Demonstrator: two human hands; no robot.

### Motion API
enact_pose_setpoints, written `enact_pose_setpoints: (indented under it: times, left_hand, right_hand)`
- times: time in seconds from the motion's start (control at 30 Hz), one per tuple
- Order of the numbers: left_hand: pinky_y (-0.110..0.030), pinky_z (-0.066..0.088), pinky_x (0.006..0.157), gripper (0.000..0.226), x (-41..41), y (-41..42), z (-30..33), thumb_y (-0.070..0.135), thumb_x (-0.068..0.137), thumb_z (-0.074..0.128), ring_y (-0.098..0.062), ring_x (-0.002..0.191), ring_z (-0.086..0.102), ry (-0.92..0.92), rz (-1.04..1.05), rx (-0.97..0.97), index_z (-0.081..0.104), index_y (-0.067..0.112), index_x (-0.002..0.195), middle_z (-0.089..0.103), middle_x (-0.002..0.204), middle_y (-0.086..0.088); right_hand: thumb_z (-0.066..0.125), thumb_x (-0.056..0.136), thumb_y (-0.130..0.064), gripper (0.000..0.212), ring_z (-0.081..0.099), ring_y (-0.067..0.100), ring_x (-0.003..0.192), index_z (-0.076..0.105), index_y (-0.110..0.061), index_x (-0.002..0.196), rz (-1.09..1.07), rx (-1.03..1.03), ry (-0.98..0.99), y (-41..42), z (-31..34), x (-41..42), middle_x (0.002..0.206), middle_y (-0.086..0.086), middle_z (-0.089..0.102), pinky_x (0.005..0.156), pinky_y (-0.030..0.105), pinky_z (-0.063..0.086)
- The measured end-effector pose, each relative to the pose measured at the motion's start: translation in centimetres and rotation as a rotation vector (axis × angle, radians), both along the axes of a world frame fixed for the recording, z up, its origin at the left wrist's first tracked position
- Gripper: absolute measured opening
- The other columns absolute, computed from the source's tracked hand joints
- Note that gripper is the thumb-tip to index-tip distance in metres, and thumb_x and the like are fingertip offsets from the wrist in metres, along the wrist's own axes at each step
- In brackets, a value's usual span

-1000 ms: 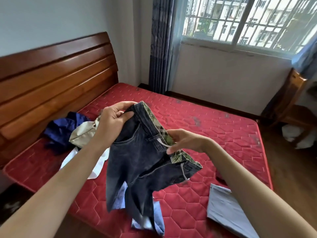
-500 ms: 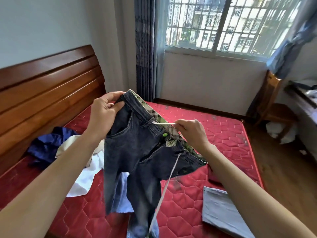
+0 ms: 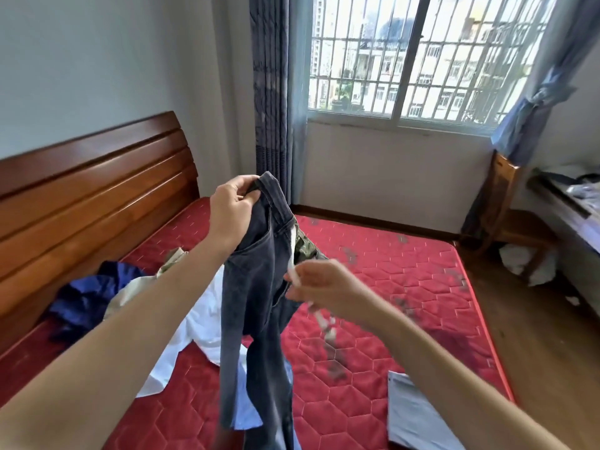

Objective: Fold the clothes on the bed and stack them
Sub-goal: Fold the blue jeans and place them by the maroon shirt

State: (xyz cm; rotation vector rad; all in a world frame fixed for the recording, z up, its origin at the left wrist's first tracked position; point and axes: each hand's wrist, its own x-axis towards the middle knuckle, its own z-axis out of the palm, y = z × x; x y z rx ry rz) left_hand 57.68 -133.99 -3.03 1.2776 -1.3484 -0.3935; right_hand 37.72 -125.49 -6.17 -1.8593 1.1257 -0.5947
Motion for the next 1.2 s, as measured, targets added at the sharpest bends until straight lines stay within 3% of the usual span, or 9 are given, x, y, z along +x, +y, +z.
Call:
enact_pose_setpoints:
  times: [0.07, 0.13, 0.27, 0.4, 0.57, 0.77, 0.9, 1.07, 1.2]
  left_hand:
    - [-0.008, 0.047, 0.083, 0.025, -0.1, -0.6, 1.1, 0.005, 0.089, 0.063, 0.010, 0.078, 0.063, -0.001, -0.014, -0.011, 0.071, 0.018, 0.108, 0.071, 0.093, 0.007]
    - [-0.020, 0.051, 0.089, 0.025, 0.0, -1.1, 2.2, 0.004, 0.089, 0.063, -0.004, 0.086, 0.066, 0.013, -0.056, 0.002, 0.070, 0.017, 0.109, 0.071, 0.097, 0.001]
    - [-0.028, 0.053, 0.090, 0.026, 0.5, -1.1, 4.6, 0.001, 0.089, 0.063, -0.020, 0.095, 0.067, 0.055, -0.188, 0.026, 0.069, 0.017, 0.108, 0.071, 0.100, -0.003]
    - [-0.012, 0.050, 0.076, 0.028, 1.6, -0.4, 6.7, -0.005, 0.090, 0.058, 0.001, 0.083, 0.066, 0.086, -0.368, 0.005, 0.068, 0.011, 0.112, 0.070, 0.093, 0.006]
    - [-0.025, 0.052, 0.088, 0.030, 2.8, -0.2, 8.4, -0.003, 0.092, 0.055, -0.014, 0.099, 0.065, 0.107, -0.505, 0.055, 0.065, 0.007, 0.119, 0.070, 0.110, -0.009]
    - [-0.044, 0.049, 0.098, 0.031, 4.2, -0.6, 9.3, 0.002, 0.092, 0.057, -0.031, 0.113, 0.061, 0.047, -0.591, 0.105, 0.066, 0.012, 0.120, 0.067, 0.119, -0.012]
    - [-0.036, 0.051, 0.094, 0.031, 5.0, -0.4, 10.1, 0.006, 0.092, 0.059, -0.020, 0.109, 0.063, 0.005, -0.599, 0.122, 0.071, 0.025, 0.113, 0.069, 0.115, -0.003]
    - [-0.045, 0.045, 0.100, 0.036, 5.2, -0.1, 10.2, -0.001, 0.091, 0.057, -0.027, 0.111, 0.058, 0.106, -0.593, 0.078, 0.074, 0.026, 0.105, 0.070, 0.110, 0.000]
    - [-0.039, 0.048, 0.098, 0.038, 5.6, 0.5, 10.1, -0.003, 0.091, 0.055, -0.023, 0.107, 0.060, 0.146, -0.559, 0.056, 0.075, 0.027, 0.100, 0.071, 0.106, 0.003]
  right_hand:
    - [0.069, 0.086, -0.016, 0.040, 0.063, 0.013, 0.109, 0.061, -0.016, 0.125, 0.068, -0.097, 0.193, 0.9, -2.4, 1.2, 0.120, -0.001, 0.066, 0.096, 0.034, 0.052]
    - [0.071, 0.085, -0.024, 0.059, 0.051, 0.013, 0.126, 0.048, -0.017, 0.140, 0.095, -0.098, 0.260, 0.0, -4.3, 0.9, 0.139, -0.002, 0.053, 0.105, 0.030, 0.044]
    - [0.070, 0.087, -0.020, 0.040, 0.063, 0.017, 0.109, 0.058, -0.013, 0.125, -0.266, 0.036, -0.091, -4.9, -5.6, -2.4, 0.121, 0.002, 0.064, 0.082, 0.020, 0.053]
    - [0.061, 0.095, -0.022, 0.037, 0.061, 0.022, 0.109, 0.056, -0.012, 0.129, -0.483, 0.007, -0.165, -9.7, -6.1, -6.4, 0.124, 0.012, 0.063, 0.093, 0.037, 0.053]
    - [0.064, 0.090, -0.038, 0.072, 0.043, 0.024, 0.131, 0.027, -0.025, 0.151, -0.355, 0.037, -0.098, -12.1, -5.5, -7.0, 0.148, 0.010, 0.040, 0.101, 0.037, 0.044]
    - [0.088, 0.060, -0.036, 0.124, 0.017, 0.020, 0.145, 0.008, -0.029, 0.154, -0.125, -0.204, 0.258, -14.3, -4.5, -5.4, 0.160, 0.002, 0.014, 0.118, 0.041, 0.021]
    - [0.092, 0.056, -0.029, 0.128, 0.005, 0.021, 0.148, 0.010, -0.034, 0.153, -0.005, -0.300, 0.358, -16.1, -4.2, -4.3, 0.161, 0.003, 0.008, 0.120, 0.045, 0.015]
    - [0.093, 0.053, -0.025, 0.112, 0.034, 0.013, 0.132, 0.032, -0.031, 0.146, 0.060, -0.311, 0.314, -16.6, -4.3, -3.1, 0.141, -0.005, 0.039, 0.102, 0.020, 0.028]
    - [0.091, 0.056, -0.013, 0.119, 0.040, 0.013, 0.123, 0.020, -0.029, 0.149, 0.002, -0.187, 0.232, -16.5, -5.2, -3.3, 0.135, -0.009, 0.042, 0.102, 0.027, 0.037]
